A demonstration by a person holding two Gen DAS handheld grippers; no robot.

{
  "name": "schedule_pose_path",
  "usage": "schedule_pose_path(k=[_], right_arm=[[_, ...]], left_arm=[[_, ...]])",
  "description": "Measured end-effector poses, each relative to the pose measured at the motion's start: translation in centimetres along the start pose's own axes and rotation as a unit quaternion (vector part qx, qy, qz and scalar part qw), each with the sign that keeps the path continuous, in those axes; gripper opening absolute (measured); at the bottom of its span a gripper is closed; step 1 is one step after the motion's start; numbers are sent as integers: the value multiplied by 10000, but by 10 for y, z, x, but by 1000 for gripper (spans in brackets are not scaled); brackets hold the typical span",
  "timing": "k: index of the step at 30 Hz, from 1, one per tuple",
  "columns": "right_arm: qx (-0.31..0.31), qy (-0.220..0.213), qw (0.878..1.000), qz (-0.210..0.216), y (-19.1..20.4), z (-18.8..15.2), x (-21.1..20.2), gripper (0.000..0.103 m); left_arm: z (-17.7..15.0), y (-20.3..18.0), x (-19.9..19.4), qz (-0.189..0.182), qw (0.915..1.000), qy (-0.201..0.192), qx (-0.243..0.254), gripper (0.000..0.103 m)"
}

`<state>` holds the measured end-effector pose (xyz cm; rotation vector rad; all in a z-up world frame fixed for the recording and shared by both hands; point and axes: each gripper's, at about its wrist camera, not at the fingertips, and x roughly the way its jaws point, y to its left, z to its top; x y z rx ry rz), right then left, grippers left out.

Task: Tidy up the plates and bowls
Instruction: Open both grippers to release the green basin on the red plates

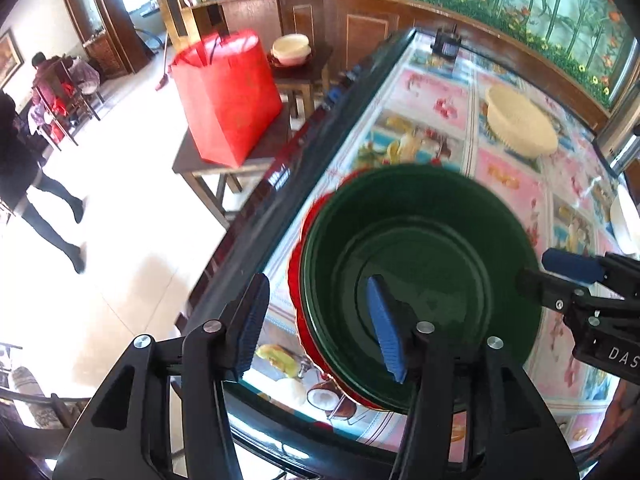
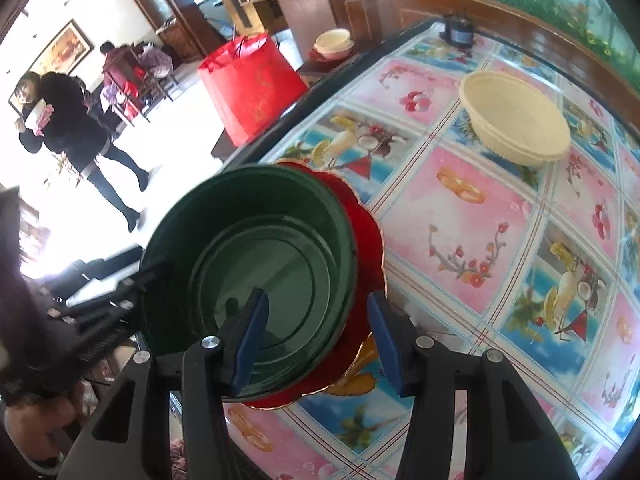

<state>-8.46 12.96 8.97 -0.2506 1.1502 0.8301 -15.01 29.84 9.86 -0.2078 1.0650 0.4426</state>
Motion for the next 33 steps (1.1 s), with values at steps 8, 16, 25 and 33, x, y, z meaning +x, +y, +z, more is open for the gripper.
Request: schedule_pose_path(k=[8,16,25,33], right_arm=[[247,-143,9996,-30,-26,-4,-20,56],[793,-300,9961,-249,-76,-19,-47,61],[1323,-445,9887,-543,-128,-41,-76,65],[1323,-462,9888,-515,-136,-45,-83,65]], left_arm=[[23,-33,-26,-256,9988,-403,141,61],[45,-103,-30,-789,9939,-508,586,61],[51,-161,-28,-1148,9880,-505,907,61],[45,-181,-28,-1219,9862,-419,1037,61]])
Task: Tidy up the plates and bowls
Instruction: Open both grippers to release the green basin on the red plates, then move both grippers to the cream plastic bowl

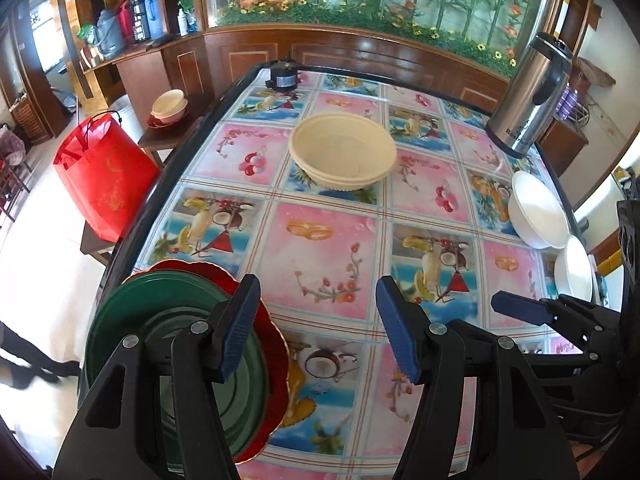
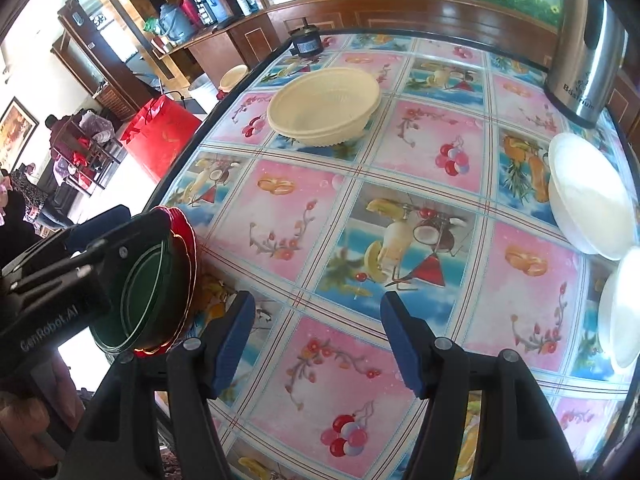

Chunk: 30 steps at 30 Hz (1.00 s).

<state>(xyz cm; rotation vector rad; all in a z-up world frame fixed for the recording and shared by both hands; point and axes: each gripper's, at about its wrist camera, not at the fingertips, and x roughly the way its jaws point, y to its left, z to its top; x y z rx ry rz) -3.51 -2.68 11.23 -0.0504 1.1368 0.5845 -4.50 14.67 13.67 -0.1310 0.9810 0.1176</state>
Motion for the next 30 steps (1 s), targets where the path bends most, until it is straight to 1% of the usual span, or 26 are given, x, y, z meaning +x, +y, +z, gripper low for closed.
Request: schedule_pose_path(k=[7,14,20,30], right_arm=[[35,17,10000,-64,-15,-1,-3,68],[310,35,9994,-159,-44,-8,-10,69],[431,-54,9987,-272,-63,-11,-23,69],[699,-141,9965,-437,-97,-17,-38,70]], left_arm=[[5,-17,-1,-161,9999,-16,-2,61],[10,-46,-5,-371,9992,-79,115,61],[16,-72,-5,-497,9983,-117,268,61],[21,-106,7,-682,9968,-8,421,61]])
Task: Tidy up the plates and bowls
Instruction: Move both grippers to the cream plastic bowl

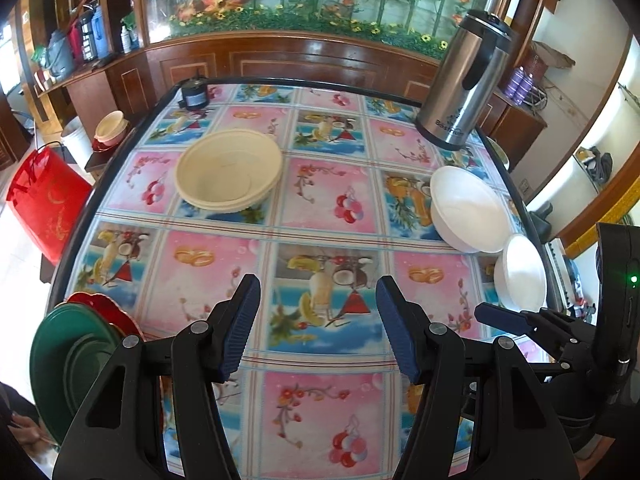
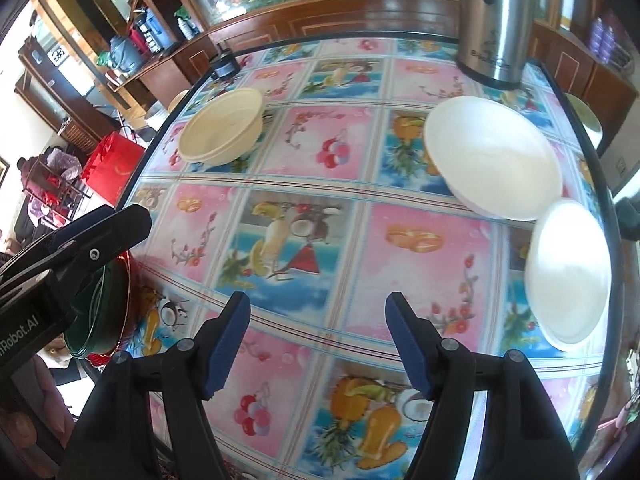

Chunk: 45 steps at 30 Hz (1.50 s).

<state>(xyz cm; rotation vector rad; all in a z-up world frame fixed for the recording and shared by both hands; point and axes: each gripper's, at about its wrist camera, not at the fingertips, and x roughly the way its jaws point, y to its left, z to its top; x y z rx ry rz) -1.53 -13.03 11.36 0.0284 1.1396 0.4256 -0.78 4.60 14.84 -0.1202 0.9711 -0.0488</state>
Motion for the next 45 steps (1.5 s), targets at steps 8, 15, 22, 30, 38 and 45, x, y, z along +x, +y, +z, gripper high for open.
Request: schedule_pose_path(k=[8,15,22,30,38,45], right_arm=[[150,-2,9999,-43,-19,-1,-2,71],[208,38,9998,-48,-25,1,3,71],[173,77,9998,14,-22,5,9,72],[42,70,10000,0,-11,14,14,72],[-74,59,9999,105,1,24,23,73],[-77,130,9999,67,2,26,29,74]], left_arm=[[3,-12,13,-33,9999,88,60,61],[3,-15,24,-2,9998,190,70,61],[1,-8,28,4,9997,248,8,61],[4,12,36,115,9993,298,-209,61],[5,22,43,175,9988,372,-280,61],[7,28,47,188,9984,383,-362,61]])
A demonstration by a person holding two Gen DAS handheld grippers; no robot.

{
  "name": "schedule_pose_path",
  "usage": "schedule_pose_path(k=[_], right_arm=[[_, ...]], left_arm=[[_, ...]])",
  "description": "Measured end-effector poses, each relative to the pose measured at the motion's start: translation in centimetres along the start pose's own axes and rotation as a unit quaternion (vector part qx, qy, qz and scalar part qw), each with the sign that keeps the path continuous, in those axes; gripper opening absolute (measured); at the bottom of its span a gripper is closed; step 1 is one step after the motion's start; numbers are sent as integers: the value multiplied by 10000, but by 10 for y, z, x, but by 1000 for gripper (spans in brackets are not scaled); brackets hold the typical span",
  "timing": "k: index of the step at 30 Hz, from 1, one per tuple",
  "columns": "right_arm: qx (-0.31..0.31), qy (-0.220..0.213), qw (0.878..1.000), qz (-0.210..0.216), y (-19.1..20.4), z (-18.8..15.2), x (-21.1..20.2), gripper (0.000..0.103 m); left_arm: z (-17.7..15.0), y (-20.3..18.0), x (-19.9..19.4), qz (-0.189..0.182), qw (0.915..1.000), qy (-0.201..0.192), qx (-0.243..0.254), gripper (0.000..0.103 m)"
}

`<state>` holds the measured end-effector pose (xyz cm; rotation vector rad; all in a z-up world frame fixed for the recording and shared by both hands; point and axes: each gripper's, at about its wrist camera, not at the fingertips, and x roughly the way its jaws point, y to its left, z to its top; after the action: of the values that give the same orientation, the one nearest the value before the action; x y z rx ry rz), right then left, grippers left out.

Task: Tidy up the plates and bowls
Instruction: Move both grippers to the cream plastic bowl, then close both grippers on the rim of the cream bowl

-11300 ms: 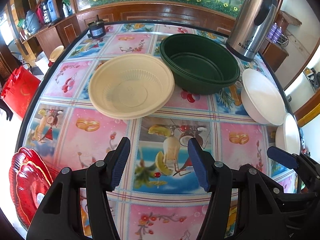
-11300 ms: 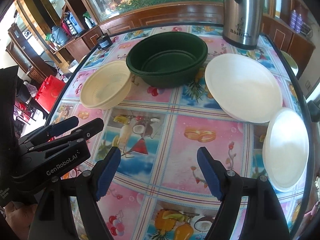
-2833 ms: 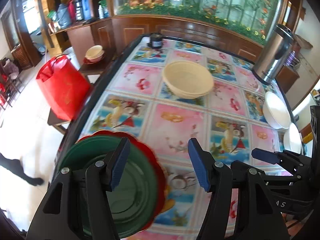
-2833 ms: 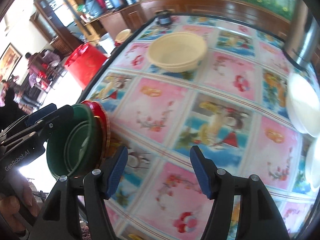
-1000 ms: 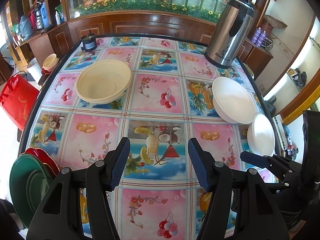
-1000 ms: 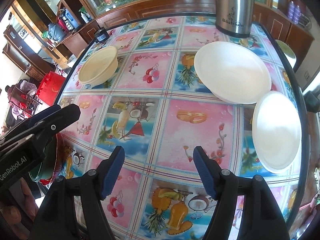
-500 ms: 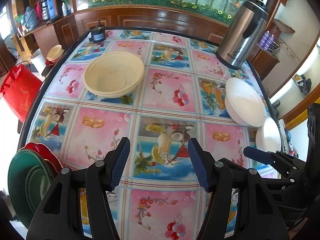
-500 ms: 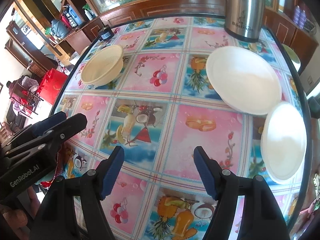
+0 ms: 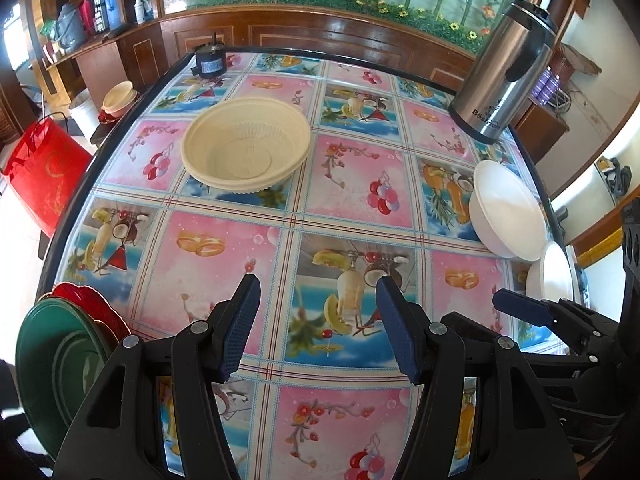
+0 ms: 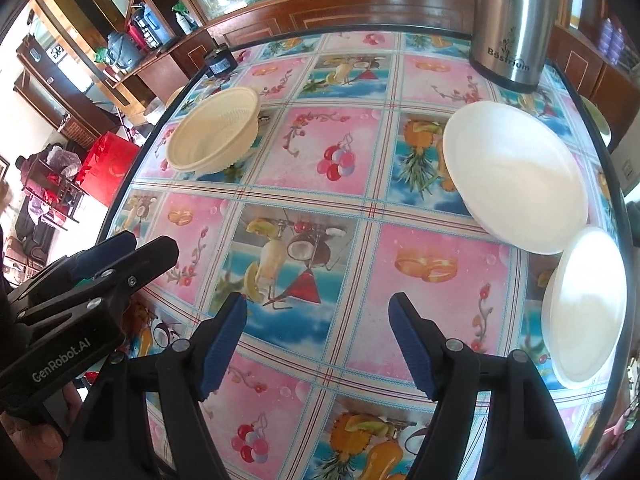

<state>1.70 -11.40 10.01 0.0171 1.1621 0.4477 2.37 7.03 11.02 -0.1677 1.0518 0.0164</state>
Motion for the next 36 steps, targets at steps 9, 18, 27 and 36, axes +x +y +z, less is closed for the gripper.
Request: schedule_pose_path(k=[9,18,27,36], right_arm=[[-53,15,10000,-18,3,9,7,74],[-98,-85,9999,34,10,38,19,75],[-100,-210,9992,339,29,103,54,78],[-50,6,9988,485,42,148,108,79]], left_arm=[[13,21,10,206,9996,-10,-208,61],[48,58,28,505,9975,-69,-484,61],[94,105,64,830,9934,-34,-789,61],[121,132,102,976,9889,103,-1118,61]])
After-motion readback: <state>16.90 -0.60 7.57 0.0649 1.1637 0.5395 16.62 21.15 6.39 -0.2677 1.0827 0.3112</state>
